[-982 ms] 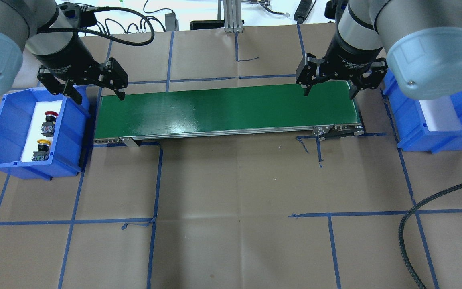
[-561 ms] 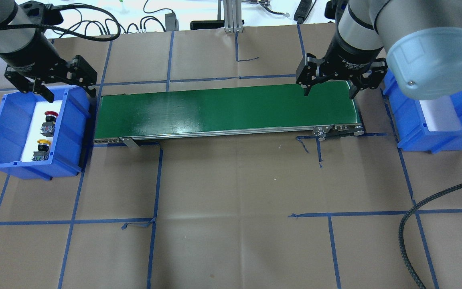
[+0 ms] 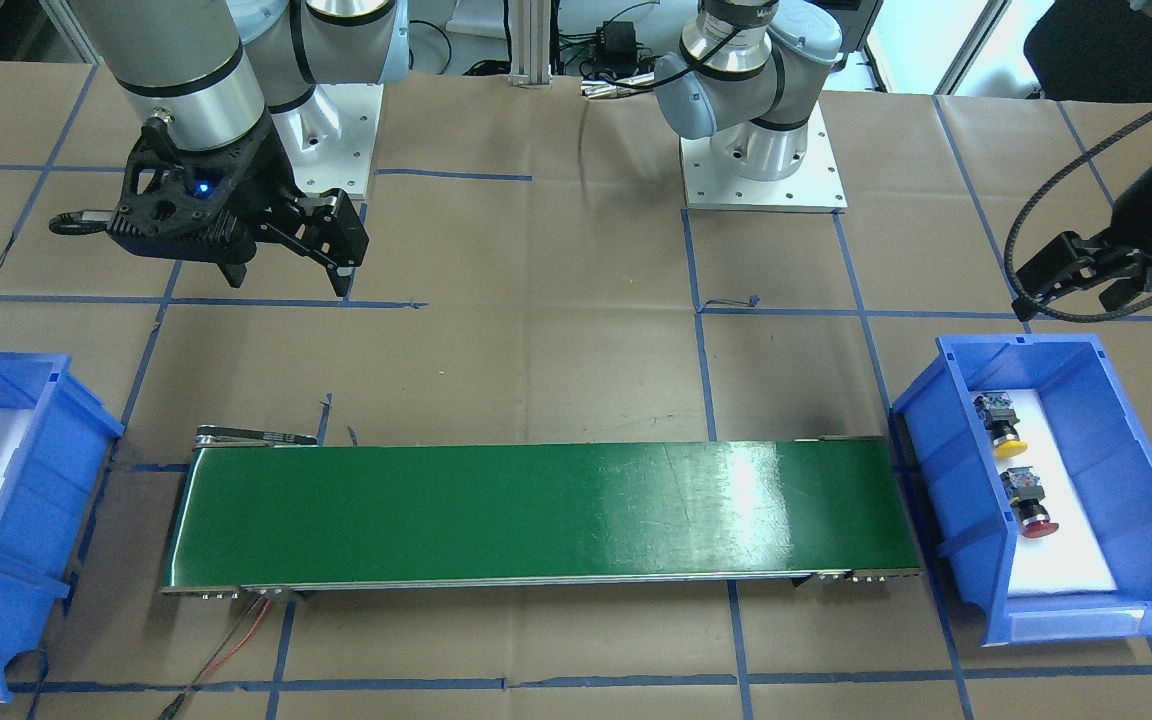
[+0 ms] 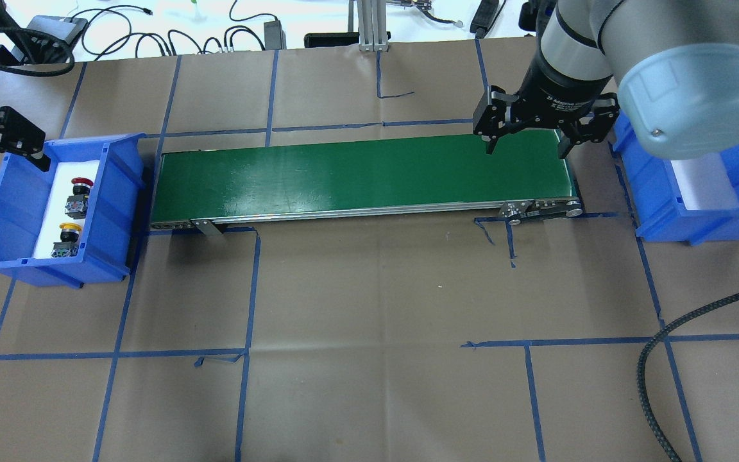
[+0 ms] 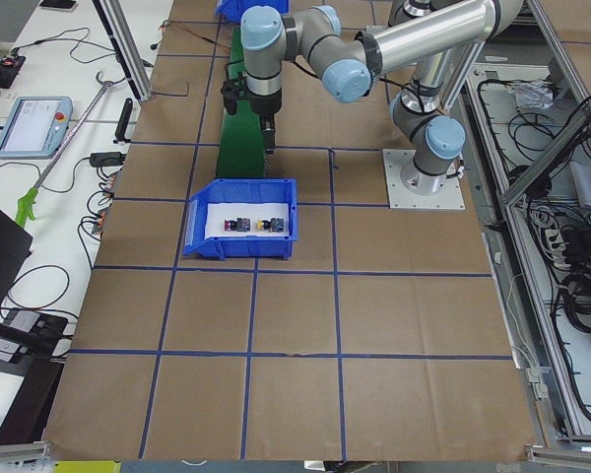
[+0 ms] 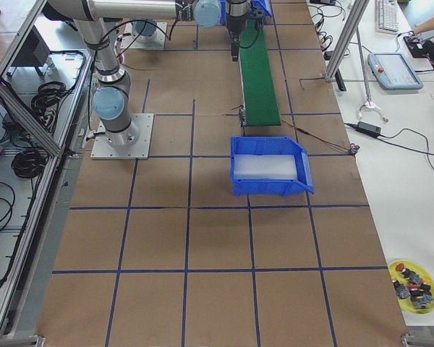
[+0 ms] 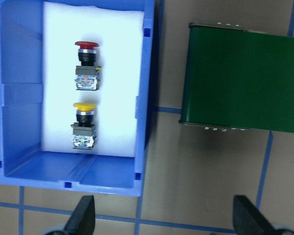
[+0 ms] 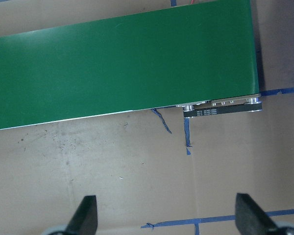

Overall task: Transport two buttons from left to right
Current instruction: 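Move the left gripper over the blue bin and lower toward the yellow button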

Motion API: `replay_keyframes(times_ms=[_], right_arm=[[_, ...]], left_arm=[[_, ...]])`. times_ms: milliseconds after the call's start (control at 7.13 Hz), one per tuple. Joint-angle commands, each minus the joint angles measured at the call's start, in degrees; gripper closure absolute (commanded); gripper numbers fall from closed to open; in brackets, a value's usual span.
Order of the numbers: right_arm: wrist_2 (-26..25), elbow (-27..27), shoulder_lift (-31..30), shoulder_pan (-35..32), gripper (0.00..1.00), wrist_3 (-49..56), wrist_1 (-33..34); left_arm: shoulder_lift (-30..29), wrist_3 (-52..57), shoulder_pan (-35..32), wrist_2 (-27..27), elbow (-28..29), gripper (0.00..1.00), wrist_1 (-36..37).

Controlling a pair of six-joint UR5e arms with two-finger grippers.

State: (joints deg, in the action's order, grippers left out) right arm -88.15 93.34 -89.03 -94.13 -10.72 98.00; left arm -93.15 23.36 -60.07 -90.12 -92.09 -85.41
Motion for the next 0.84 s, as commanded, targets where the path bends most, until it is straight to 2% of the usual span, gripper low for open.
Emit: replay_keyframes(times_ms=[0, 280, 561, 701], right_arm=[[0.0, 0.0, 0.0, 0.0, 0.0, 0.0, 0.0], [0.0, 0.0, 0.0, 0.0, 0.0, 0.0, 0.0], [0.0, 0.0, 0.0, 0.0, 0.0, 0.0, 0.1], [0.0, 0.0, 0.0, 0.0, 0.0, 0.0, 0.1]], left_arm=[[-2.2, 8.1, 5.7, 0.3, -2.1, 0.01, 3.2], [-3.9, 14.2, 8.2, 0.3, -6.8, 0.01, 10.9], [-5.4, 14.8, 8.8, 0.5, -12.7, 0.01, 19.5], [-6.3, 14.8, 8.8, 1.3, -13.5, 0.01, 20.5]])
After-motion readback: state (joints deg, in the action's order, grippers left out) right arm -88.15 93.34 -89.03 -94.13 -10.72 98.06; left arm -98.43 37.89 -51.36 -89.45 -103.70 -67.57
